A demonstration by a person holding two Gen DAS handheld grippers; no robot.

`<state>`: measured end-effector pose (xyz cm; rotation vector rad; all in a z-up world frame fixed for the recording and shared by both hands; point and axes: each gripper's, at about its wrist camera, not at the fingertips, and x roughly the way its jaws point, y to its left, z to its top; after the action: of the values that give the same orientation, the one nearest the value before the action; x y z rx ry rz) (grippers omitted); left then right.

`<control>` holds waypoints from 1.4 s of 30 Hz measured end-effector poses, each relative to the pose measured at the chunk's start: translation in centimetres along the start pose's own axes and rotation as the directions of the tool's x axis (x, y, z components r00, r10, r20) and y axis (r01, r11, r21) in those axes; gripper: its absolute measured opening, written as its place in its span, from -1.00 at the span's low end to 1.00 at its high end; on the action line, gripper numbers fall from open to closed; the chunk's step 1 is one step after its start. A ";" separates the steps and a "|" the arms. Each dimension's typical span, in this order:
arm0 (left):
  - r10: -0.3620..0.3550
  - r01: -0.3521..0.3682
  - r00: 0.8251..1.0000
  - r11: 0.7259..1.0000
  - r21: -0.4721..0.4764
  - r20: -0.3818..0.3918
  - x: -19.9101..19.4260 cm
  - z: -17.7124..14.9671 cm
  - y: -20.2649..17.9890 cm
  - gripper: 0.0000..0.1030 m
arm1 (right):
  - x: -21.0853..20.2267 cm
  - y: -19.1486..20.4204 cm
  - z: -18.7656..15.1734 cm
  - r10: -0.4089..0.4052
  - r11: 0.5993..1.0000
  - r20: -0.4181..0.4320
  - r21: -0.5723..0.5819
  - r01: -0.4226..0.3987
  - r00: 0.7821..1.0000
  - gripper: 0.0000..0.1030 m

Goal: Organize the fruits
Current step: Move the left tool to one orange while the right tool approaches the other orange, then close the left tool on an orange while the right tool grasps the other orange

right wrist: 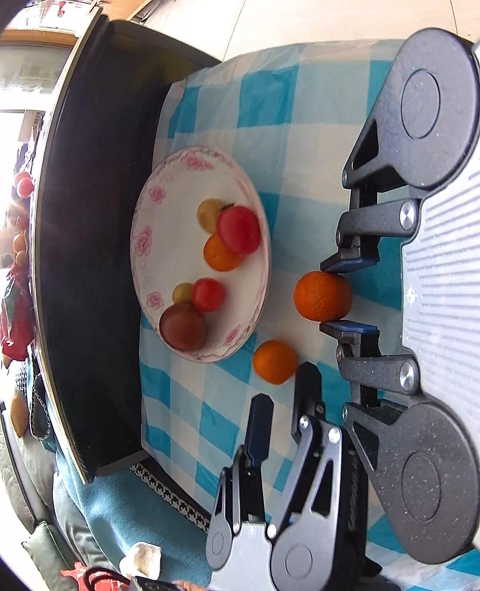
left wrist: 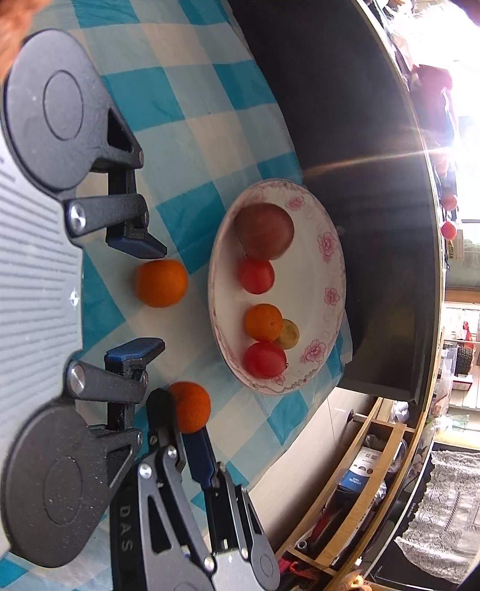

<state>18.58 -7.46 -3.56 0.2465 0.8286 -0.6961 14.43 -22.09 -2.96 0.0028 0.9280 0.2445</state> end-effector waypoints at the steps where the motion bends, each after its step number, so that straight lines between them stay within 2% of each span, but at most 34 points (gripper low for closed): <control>1: 0.006 -0.006 1.000 1.000 0.004 0.004 0.3 0.1 -0.1 0.09 | -0.2 -0.1 -0.1 -0.001 1.000 0.000 0.002 0.001 1.000 -0.59; 8: 0.033 -0.033 0.999 0.999 -0.020 0.011 1.5 0.0 0.0 0.07 | -0.3 -0.3 -0.6 -0.013 1.000 -0.001 -0.012 0.013 1.000 -0.58; 14: 0.036 -0.036 0.999 0.999 -0.028 -0.010 0.5 -0.4 0.1 -0.24 | 0.3 -0.3 -0.5 -0.014 1.000 -0.006 -0.020 0.013 1.000 -0.55; 26: 0.018 -0.024 0.995 0.998 -0.063 -0.103 -3.3 -3.7 -1.5 -0.25 | 0.3 0.1 -0.6 -0.020 0.998 -0.014 -0.053 0.019 1.000 -0.46; 29: 0.025 -0.031 0.995 0.998 -0.055 -0.097 -3.0 -4.1 -1.7 -0.24 | 0.3 0.1 -0.6 -0.014 0.999 -0.011 -0.051 0.014 1.000 -0.34; 30: 0.026 -0.030 0.996 0.999 -0.044 -0.090 -3.1 -4.1 -1.7 -0.24 | 0.3 0.2 -0.6 -0.021 0.998 -0.009 -0.055 0.020 1.000 -0.17; 31: 0.026 -0.029 0.996 0.999 -0.038 -0.081 -3.1 -4.1 -1.6 -0.24 | 0.4 0.3 -0.6 -0.027 0.998 -0.004 -0.063 0.027 1.000 -0.14; 34: 0.026 -0.029 0.997 0.999 -0.041 -0.079 -3.2 -4.6 -1.4 -0.22 | 0.3 0.5 -0.5 -0.018 0.997 0.012 -0.076 0.018 1.000 -0.14; 38: 0.036 -0.036 0.998 0.999 0.013 -0.060 -3.3 -4.6 -1.9 -0.22 | 0.6 0.6 -0.6 -0.011 0.996 0.003 -0.085 0.012 1.000 -0.15; 42: 0.034 -0.034 0.999 0.999 0.000 -0.037 -3.2 -4.4 -1.8 -0.20 | 0.8 0.9 -0.6 -0.017 0.995 0.009 -0.102 0.018 1.000 -0.12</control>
<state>13.31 -5.28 -3.93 0.2733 0.8581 -0.6617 14.24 -21.10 -3.82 -0.0988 0.9062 0.2752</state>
